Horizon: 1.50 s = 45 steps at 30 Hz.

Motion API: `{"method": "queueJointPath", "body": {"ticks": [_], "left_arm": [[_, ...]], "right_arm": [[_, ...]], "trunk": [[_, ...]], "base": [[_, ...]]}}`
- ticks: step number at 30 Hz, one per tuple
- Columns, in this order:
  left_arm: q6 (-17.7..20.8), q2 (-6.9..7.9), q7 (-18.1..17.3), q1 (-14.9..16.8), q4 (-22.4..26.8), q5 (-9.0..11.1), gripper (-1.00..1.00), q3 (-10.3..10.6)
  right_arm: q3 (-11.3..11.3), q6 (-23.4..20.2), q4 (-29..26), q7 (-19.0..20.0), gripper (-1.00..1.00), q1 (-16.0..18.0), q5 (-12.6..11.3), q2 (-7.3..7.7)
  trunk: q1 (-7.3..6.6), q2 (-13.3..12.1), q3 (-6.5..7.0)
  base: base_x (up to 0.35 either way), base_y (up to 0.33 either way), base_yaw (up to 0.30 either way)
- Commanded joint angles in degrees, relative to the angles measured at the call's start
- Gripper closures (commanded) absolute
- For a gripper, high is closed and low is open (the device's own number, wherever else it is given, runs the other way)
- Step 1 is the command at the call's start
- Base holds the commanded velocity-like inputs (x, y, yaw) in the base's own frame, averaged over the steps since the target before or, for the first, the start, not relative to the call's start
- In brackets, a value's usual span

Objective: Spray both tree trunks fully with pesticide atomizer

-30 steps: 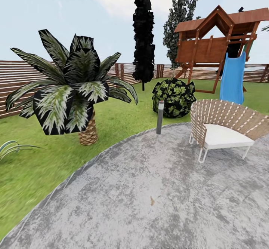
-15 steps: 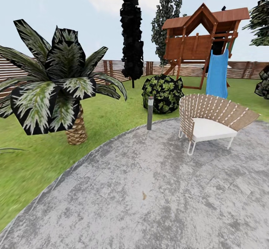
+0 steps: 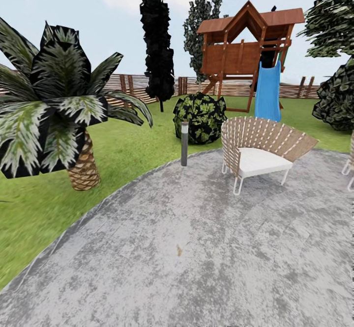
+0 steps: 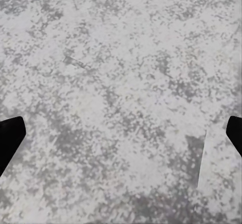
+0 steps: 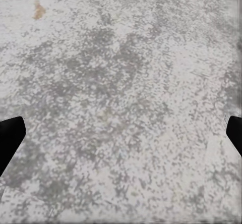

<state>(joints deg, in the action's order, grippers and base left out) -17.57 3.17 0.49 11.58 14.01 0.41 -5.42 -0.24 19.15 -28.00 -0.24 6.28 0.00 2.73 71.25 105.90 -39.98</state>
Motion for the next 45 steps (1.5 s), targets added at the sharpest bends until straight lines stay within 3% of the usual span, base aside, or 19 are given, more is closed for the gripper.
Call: {"method": "queueJointPath", "body": {"ticks": [1,45], "left_arm": [[-0.19,-0.01,0.04,0.03,-0.03,0.03,-1.00,-0.14],[-0.19,0.00,0.04,0.03,-0.03,-0.06,-1.00,-0.20]], "right_arm": [[-0.02,0.18,0.05,-0.02,-1.00,0.04,0.00,-0.01],[-0.02,0.18,0.05,-0.02,-1.00,0.04,0.00,-0.09]], "trunk": [[0.22,0.44,-0.31],[9.88,18.09,-11.42]], "base": [[0.000,0.000,-0.195],[0.000,0.000,-0.194]]}}
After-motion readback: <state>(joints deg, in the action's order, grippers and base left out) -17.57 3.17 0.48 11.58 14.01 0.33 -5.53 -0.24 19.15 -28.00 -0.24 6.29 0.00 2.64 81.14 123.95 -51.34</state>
